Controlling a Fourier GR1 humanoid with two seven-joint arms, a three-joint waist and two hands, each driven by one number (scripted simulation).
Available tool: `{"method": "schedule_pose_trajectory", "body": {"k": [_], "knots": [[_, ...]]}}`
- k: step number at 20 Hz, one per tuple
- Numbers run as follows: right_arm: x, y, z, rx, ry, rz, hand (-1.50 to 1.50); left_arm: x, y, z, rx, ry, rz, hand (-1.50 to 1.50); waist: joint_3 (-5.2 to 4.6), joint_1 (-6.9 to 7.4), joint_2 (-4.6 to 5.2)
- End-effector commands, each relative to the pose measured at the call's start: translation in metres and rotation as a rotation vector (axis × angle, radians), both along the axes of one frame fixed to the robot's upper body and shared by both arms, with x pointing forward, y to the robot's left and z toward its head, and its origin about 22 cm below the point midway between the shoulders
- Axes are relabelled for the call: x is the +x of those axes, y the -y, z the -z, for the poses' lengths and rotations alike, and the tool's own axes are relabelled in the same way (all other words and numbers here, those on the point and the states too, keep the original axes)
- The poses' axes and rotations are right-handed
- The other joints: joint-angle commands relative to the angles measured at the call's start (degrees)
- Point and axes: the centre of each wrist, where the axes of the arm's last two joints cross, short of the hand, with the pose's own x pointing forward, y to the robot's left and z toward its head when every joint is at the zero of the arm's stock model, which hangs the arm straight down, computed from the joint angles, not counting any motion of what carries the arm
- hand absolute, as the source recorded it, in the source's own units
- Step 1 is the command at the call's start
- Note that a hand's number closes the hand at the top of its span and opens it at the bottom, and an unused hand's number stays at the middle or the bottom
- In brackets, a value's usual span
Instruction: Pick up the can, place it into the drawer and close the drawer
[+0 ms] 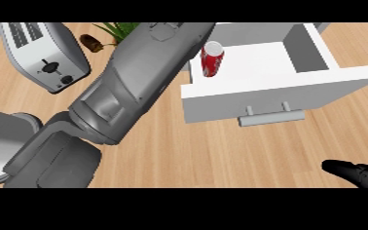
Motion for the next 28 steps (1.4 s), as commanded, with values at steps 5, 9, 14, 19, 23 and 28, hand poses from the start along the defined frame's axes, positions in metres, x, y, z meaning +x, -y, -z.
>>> {"method": "schedule_pose_trajectory", "body": {"k": [5, 9, 14, 19, 23, 28], "knots": [[0.016, 0.0, -0.011, -0.25, 0.078, -0.02, -1.5, 0.0, 0.001, -0.005, -0.058, -0.019, 0.003, -1.5, -0.01, 0.5, 0.15], [0.028, -0.018, -0.019, -0.39, 0.074, 0.0, -1.5, 0.001, -0.002, 0.001, -0.114, -0.024, 0.0, -1.5, -0.11, 1.08, 0.1], [0.048, -0.044, -0.002, -0.559, 0.093, 0.032, -1.5, -0.001, 0.004, -0.015, -0.118, 0.004, 0.004, -1.5, -0.13, 2.74, -0.1], [0.092, -0.037, 0.026, -0.71, 0.038, 0.043, -1.5, -0.004, 0.009, -0.019, -0.076, 0.029, 0.014, -1.5, -0.09, 4.87, -0.64], [0.112, -0.055, 0.046, -0.805, 0.031, 0.031, -1.5, 0.0, 0.005, -0.016, -0.075, 0.015, -0.007, -1.5, -0.07, 4.3, -0.39], [0.133, -0.081, 0.078, -0.914, 0.023, 0.071, -1.5, 0.011, -0.02, -0.014, -0.101, -0.013, 0.03, -1.5, -0.17, 6.09, -0.84]]}}
